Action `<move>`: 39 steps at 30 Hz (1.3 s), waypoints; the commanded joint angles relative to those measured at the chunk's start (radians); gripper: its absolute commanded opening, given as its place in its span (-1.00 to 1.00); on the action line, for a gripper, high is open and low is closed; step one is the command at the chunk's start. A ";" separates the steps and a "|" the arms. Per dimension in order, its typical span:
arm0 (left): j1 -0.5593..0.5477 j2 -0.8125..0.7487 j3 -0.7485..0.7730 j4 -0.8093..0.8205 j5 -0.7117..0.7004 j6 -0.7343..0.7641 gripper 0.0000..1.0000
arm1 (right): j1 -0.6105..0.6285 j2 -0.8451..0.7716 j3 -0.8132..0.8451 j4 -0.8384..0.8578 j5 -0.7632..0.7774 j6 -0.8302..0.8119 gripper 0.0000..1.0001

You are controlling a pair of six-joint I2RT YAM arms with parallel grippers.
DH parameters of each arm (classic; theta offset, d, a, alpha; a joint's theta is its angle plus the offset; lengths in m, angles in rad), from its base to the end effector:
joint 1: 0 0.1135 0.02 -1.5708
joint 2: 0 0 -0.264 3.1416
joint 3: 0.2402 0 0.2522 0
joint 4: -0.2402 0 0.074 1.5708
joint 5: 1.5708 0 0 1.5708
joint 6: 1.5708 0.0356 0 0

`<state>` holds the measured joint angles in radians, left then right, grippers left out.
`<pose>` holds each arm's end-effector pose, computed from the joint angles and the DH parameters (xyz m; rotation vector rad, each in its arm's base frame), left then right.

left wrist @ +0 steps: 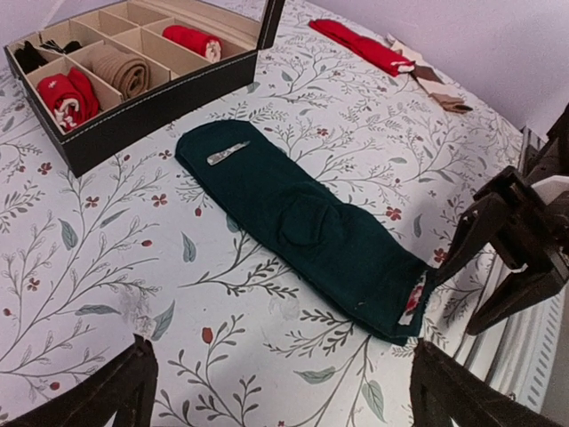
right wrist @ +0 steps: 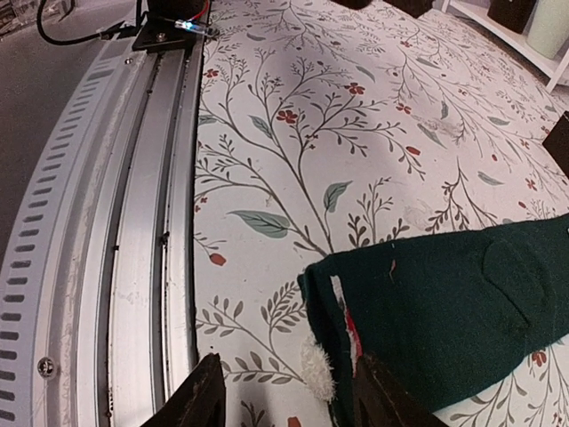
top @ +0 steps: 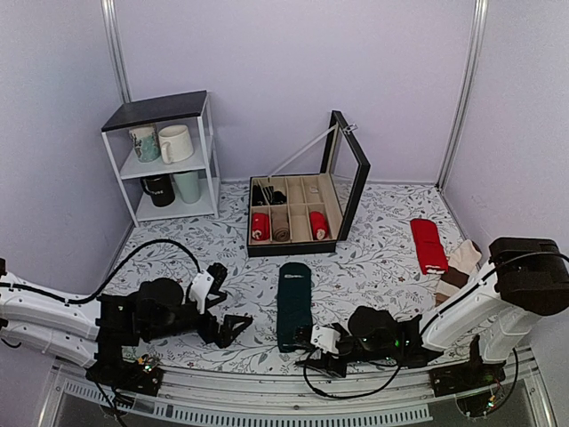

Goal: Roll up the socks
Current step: Pick up the sock from the center of the board.

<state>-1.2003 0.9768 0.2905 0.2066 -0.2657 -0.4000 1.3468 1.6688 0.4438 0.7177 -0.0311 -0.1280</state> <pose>0.0796 -0.1792 0.1735 0.6628 2.0052 -0.7208 0.0614 0.2743 0.1129 -1.4751 1.5945 0.7590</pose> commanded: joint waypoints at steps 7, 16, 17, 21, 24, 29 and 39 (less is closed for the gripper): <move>-0.011 0.041 0.001 0.034 0.040 0.024 0.99 | -0.005 0.124 0.003 0.068 0.072 0.018 -0.08; -0.011 0.078 0.015 0.036 0.089 0.035 0.99 | 0.021 0.146 0.011 -0.026 0.176 0.073 -0.14; -0.011 0.080 0.013 0.040 0.096 0.036 0.99 | 0.024 0.151 0.018 -0.044 0.183 0.080 -0.27; -0.013 0.080 -0.014 0.100 0.154 0.070 0.99 | 0.024 0.161 0.048 -0.091 0.183 0.118 -0.81; -0.037 0.075 -0.050 0.186 0.232 0.162 0.99 | 0.024 0.140 0.061 -0.136 0.136 0.162 -0.84; -0.095 0.102 -0.116 0.383 0.290 0.310 0.99 | 0.011 0.104 0.090 -0.222 0.046 0.222 -0.83; -0.150 0.418 -0.011 0.499 0.195 0.508 0.82 | 0.008 -0.082 0.083 -0.227 0.090 0.197 -0.14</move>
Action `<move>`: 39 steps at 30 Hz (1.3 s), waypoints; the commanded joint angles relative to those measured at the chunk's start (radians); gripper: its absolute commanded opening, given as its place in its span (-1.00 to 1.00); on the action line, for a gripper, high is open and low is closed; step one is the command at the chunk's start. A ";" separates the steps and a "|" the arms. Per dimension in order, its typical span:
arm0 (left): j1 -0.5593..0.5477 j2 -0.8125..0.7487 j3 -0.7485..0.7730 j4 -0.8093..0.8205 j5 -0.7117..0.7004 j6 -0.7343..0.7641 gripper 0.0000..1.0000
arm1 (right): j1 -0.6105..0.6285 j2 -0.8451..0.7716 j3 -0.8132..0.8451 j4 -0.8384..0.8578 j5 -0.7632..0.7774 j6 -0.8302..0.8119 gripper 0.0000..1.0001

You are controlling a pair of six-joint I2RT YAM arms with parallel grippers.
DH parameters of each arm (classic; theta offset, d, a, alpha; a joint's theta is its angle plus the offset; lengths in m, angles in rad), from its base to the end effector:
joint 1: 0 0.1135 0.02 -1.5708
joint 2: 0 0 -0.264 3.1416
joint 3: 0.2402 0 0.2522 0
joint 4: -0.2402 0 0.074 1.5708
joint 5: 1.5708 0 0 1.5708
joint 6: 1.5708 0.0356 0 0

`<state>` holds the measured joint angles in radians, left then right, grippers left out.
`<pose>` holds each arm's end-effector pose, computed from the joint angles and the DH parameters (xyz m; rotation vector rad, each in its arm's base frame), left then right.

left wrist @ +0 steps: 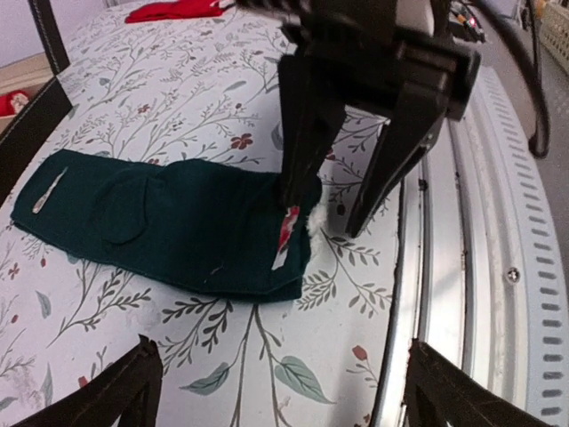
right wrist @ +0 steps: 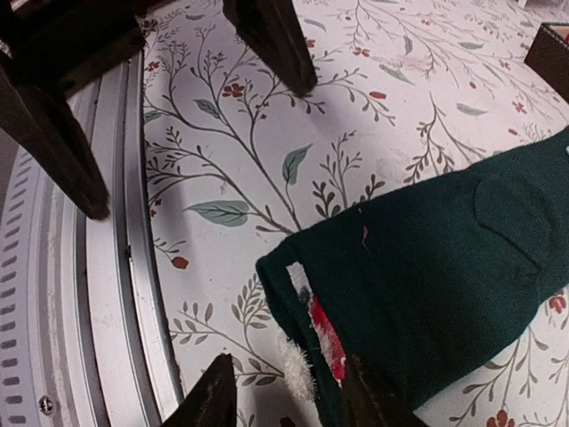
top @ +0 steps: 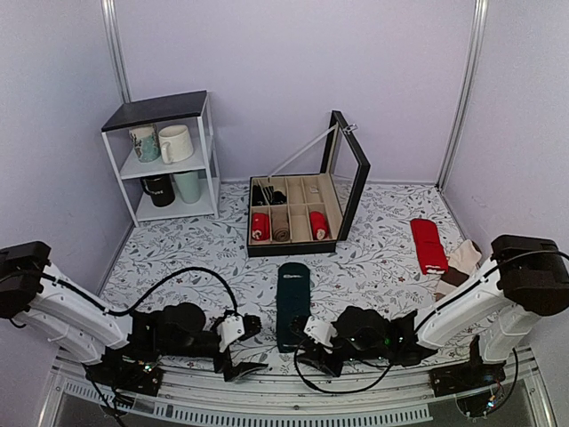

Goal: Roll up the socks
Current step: Pick up the sock from the center of the board.

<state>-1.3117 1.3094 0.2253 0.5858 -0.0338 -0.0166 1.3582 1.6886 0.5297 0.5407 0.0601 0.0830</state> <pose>0.0564 -0.2081 0.1277 1.2875 1.7383 -0.7637 0.0640 0.2863 0.1117 -1.3333 1.8594 0.7271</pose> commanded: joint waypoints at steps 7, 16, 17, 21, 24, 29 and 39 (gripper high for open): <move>-0.075 0.179 0.098 0.192 -0.045 0.207 0.50 | -0.052 -0.280 -0.074 -0.040 -0.022 -0.049 -0.08; -0.075 0.333 0.182 0.147 -0.021 0.216 0.20 | -0.077 -0.359 -0.150 -0.010 -0.031 -0.027 -0.08; -0.075 0.342 0.186 0.147 -0.027 0.217 0.23 | -0.078 -0.362 -0.156 -0.004 -0.034 -0.023 -0.09; -0.075 0.372 0.198 0.165 -0.093 0.206 0.29 | -0.077 -0.368 -0.184 0.026 -0.035 -0.011 -0.09; -0.074 0.383 0.203 0.174 -0.108 0.207 0.28 | -0.077 -0.372 -0.197 0.032 -0.037 -0.004 -0.10; -0.073 0.447 0.237 0.159 -0.078 0.194 0.05 | -0.077 -0.390 -0.217 0.042 -0.037 0.007 -0.10; -0.073 0.471 0.208 0.157 -0.072 0.081 -0.48 | -0.077 -0.417 -0.239 0.036 -0.043 0.033 -0.11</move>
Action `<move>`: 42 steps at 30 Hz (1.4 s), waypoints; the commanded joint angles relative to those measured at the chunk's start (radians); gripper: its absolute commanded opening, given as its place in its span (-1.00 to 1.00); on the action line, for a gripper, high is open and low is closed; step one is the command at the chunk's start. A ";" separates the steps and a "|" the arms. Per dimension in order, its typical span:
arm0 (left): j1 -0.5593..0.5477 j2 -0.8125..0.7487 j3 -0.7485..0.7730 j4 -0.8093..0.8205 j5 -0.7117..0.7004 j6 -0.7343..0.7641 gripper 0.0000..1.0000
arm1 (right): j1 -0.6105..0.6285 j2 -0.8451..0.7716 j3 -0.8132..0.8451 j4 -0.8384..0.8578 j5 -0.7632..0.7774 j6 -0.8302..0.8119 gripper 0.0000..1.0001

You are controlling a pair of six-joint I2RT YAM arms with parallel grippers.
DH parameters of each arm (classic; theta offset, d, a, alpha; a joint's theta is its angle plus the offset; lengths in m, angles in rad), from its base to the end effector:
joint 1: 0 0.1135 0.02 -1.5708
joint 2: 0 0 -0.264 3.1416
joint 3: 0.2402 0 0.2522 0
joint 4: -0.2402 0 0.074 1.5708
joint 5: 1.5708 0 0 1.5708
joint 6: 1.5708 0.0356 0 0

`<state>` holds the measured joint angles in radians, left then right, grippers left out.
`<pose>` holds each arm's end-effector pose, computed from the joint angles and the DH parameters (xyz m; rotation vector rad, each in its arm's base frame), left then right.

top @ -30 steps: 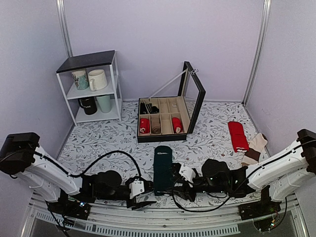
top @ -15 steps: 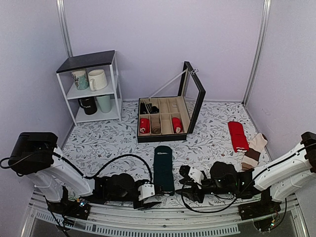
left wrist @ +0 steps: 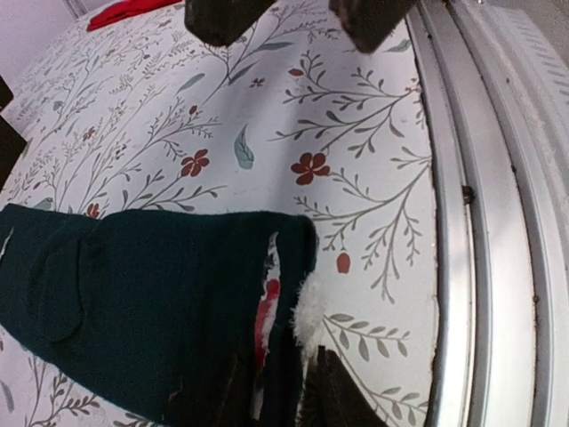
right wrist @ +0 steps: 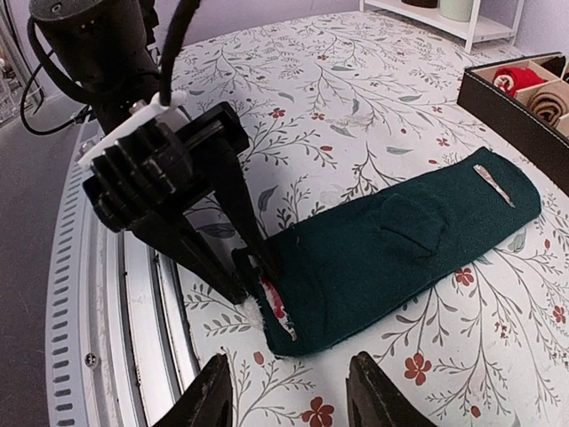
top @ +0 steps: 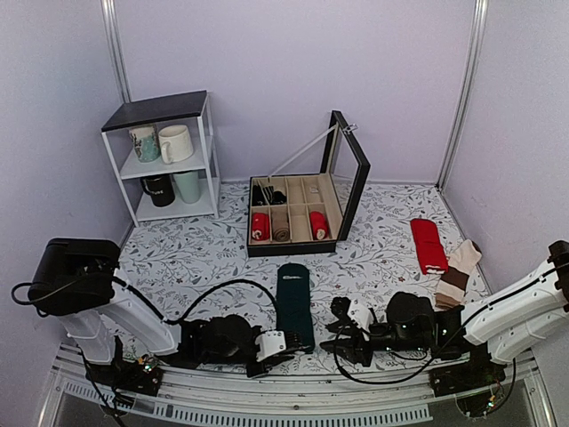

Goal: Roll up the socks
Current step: Pick up the sock from the center of the board, then roll the sock at the center of the board.

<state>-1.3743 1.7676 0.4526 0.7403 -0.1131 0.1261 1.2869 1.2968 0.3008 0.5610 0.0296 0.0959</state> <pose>0.0593 -0.2772 0.0911 1.4520 1.6574 -0.5987 0.0658 0.2219 0.1485 -1.1674 1.7585 0.8345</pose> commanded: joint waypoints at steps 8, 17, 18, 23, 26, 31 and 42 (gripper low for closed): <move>-0.010 -0.016 -0.034 -0.072 0.082 -0.159 -1.00 | -0.006 -0.024 -0.007 0.012 -0.021 0.013 -0.11; 0.009 -0.042 -0.044 -0.165 0.214 -0.313 -1.00 | -0.006 0.074 -0.008 0.124 -0.124 -0.145 0.31; 0.019 -0.036 -0.046 -0.163 0.237 -0.330 -1.00 | -0.006 0.096 -0.003 0.145 -0.140 -0.166 0.32; 0.064 -0.002 -0.058 -0.143 0.309 -0.400 -1.00 | -0.006 0.229 0.061 0.170 -0.219 -0.274 0.35; 0.080 0.012 -0.060 -0.145 0.318 -0.414 -1.00 | -0.006 0.250 0.066 0.199 -0.275 -0.273 0.34; 0.089 0.038 -0.053 -0.136 0.351 -0.425 -1.00 | -0.006 0.270 0.065 0.210 -0.285 -0.282 0.33; 0.100 0.047 -0.047 -0.147 0.377 -0.430 -1.00 | -0.006 0.408 0.123 0.187 -0.282 -0.279 0.03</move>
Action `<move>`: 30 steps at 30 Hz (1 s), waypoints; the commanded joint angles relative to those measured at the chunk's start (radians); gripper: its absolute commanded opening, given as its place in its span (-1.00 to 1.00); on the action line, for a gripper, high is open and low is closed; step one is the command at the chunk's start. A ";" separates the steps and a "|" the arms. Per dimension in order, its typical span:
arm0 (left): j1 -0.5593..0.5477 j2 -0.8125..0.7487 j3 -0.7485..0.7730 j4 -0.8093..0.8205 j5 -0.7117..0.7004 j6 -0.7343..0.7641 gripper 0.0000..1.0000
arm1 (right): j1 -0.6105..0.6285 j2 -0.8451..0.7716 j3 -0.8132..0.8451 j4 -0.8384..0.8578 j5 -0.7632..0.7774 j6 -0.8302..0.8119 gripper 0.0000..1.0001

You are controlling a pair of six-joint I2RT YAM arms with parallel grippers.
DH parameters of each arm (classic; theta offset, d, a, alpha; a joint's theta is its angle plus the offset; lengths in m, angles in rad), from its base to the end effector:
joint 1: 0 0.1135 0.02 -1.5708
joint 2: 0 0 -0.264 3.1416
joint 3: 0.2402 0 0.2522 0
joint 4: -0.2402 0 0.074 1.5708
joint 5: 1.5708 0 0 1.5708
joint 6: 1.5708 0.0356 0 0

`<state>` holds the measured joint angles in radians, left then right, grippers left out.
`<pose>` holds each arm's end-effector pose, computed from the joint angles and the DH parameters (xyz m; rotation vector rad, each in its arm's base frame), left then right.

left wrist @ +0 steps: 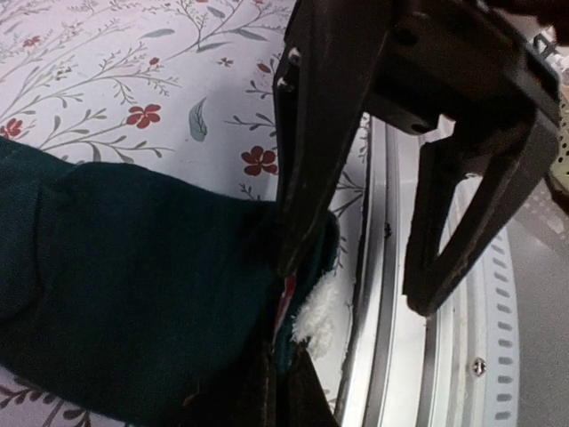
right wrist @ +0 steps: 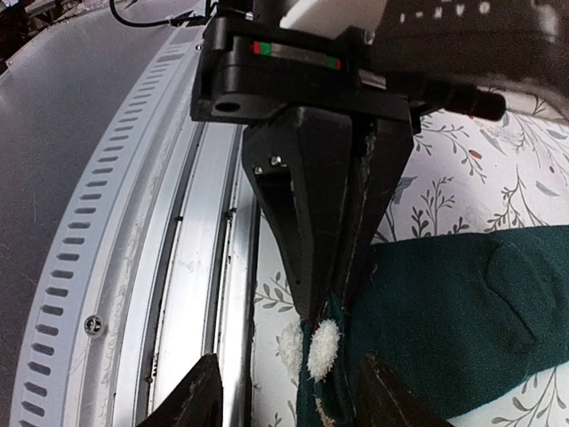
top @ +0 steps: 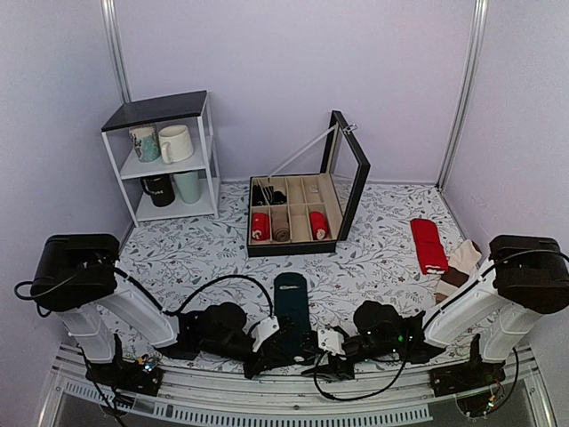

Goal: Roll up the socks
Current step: Roll the sock at the center of the board.

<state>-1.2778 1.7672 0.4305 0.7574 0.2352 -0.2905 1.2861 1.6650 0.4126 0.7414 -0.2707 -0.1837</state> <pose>0.0722 -0.2682 0.0886 1.2533 2.0104 -1.1007 0.0675 0.2647 0.1095 -1.6039 1.5132 0.9293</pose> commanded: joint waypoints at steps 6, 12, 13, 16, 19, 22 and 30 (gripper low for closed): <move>0.005 0.050 -0.026 -0.157 0.048 -0.016 -1.00 | -0.005 0.102 0.006 0.009 0.074 0.039 -0.07; 0.003 0.000 -0.044 -0.128 0.058 0.001 -0.91 | -0.005 0.149 0.012 0.006 0.133 0.071 -0.45; 0.002 -0.021 -0.048 -0.127 0.052 0.007 -0.85 | -0.005 0.149 0.013 -0.005 0.139 0.079 -0.61; -0.003 -0.087 -0.061 -0.129 0.036 0.039 -0.50 | -0.005 0.151 0.025 -0.059 0.157 0.118 -1.00; -0.038 -0.189 -0.065 -0.167 -0.059 0.094 0.11 | -0.007 0.162 0.038 -0.105 0.137 0.174 -1.00; -0.073 -0.307 -0.070 -0.212 -0.183 0.165 0.42 | -0.013 0.164 0.054 -0.142 0.074 0.260 -1.00; -0.173 -0.399 -0.126 -0.207 -0.334 0.328 0.49 | -0.076 0.150 0.137 -0.350 -0.126 0.574 -1.00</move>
<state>-1.3956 1.3666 0.3439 0.5781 0.0143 -0.0677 1.2335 1.7790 0.5232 0.6411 -0.2913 0.1989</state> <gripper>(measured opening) 0.749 0.030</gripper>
